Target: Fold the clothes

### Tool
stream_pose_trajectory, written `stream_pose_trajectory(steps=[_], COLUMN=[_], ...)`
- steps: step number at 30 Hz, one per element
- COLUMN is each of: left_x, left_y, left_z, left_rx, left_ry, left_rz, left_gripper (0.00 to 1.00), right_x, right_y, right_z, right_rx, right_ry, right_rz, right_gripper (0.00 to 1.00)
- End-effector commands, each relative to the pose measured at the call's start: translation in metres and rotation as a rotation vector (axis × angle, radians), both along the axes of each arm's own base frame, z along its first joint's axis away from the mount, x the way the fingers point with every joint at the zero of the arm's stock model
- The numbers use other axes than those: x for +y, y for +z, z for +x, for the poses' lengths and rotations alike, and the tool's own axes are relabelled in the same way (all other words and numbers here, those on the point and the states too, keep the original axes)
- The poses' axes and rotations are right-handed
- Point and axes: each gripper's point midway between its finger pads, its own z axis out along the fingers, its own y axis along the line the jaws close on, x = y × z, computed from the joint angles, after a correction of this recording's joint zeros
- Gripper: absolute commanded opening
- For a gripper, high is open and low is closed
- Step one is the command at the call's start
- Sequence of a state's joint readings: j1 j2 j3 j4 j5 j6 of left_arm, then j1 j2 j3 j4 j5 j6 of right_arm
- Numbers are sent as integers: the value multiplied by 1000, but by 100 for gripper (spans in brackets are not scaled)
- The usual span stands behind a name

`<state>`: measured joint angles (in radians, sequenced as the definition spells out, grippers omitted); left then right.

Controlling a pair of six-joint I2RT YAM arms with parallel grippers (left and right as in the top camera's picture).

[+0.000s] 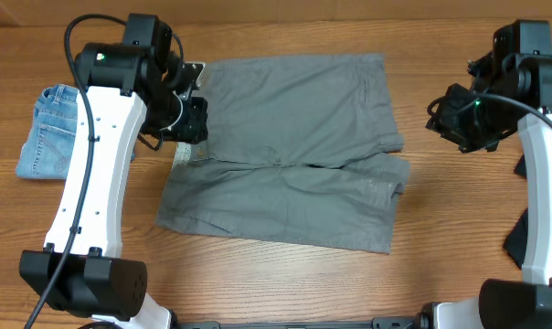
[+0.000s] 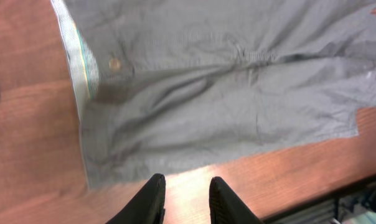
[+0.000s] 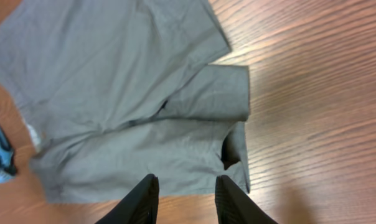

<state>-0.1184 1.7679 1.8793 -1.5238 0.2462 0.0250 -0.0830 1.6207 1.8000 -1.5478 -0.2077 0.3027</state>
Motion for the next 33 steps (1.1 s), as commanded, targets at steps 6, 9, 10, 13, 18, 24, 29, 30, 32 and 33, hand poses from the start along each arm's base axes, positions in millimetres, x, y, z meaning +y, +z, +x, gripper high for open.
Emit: stream_pose_trajectory(steps=[6, 9, 10, 13, 18, 24, 29, 30, 32, 33], left_x=[-39, -53, -58, -66, -73, -72, -73, -73, -73, -73], left_y=[-66, -94, -104, -127, -160, -186, -194, -195, -195, -196], left_z=[-33, -46, -50, -61, -79, -66, -64, -65, -67, -67], left_rx=[187, 224, 230, 241, 268, 193, 176, 180, 187, 188], left_ry=[-51, -80, -97, -131, -150, -86, -84, -84, -85, -85], left_rz=[-16, -3, 0, 15, 31, 37, 30, 32, 35, 35], left_gripper=[28, 29, 29, 31, 32, 35, 42, 41, 41, 42], right_x=[-10, -6, -7, -12, -25, -7, 3, 4, 4, 4], right_y=[-102, -137, -148, -162, -171, -192, -212, -214, -218, -218], right_z=[-5, -22, -26, -29, -38, -31, -33, -34, -34, -33], right_rx=[158, 229, 239, 238, 262, 221, 219, 215, 211, 205], right_ry=[-134, -133, -140, -173, -247, -291, -364, -364, -362, -361], right_rz=[6, 26, 30, 72, 149, 289, 365, 374, 374, 374], right_gripper=[36, 47, 49, 57, 66, 67, 66, 66, 65, 65])
